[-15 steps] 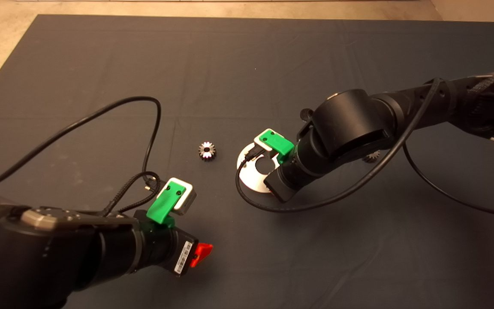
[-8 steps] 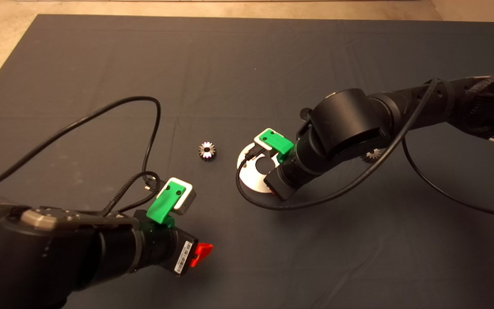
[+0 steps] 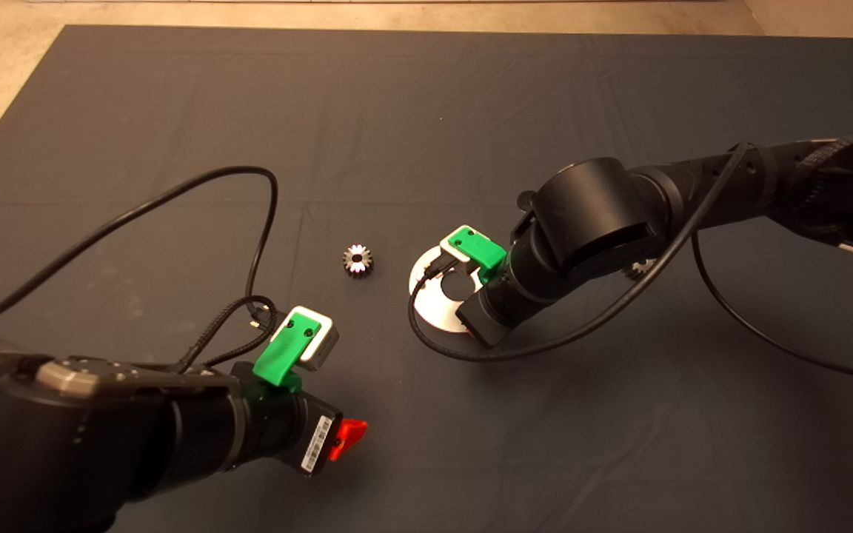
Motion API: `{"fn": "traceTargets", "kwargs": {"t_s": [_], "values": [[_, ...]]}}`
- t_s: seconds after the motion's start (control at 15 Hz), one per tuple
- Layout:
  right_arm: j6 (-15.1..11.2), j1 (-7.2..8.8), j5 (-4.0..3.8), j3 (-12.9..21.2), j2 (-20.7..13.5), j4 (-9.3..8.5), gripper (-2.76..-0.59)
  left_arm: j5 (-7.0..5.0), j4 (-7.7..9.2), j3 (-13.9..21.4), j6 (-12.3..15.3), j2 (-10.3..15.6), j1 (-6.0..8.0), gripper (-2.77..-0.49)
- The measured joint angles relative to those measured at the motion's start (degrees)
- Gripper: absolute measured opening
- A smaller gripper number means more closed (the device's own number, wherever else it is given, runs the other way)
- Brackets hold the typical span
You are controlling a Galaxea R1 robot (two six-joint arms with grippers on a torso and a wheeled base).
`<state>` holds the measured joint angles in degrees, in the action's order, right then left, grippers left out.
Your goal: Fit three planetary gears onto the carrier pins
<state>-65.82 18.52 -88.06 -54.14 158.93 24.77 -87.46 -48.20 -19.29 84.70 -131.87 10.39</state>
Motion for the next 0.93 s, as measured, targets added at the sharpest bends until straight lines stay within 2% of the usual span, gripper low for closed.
{"fn": "traceTargets", "kwargs": {"t_s": [0.27, 0.93], "values": [[0.91, -0.89, 0.0, -0.21, -0.02, 0.0, -2.54, 0.0, -0.02, 0.0, 0.02, 0.0, 0.0, -0.9], [5.32, -0.89, 0.02, -2.34, -0.07, 0.24, -2.54, 0.0, -0.02, 0.0, 0.02, 0.0, 0.0, -0.9]]}}
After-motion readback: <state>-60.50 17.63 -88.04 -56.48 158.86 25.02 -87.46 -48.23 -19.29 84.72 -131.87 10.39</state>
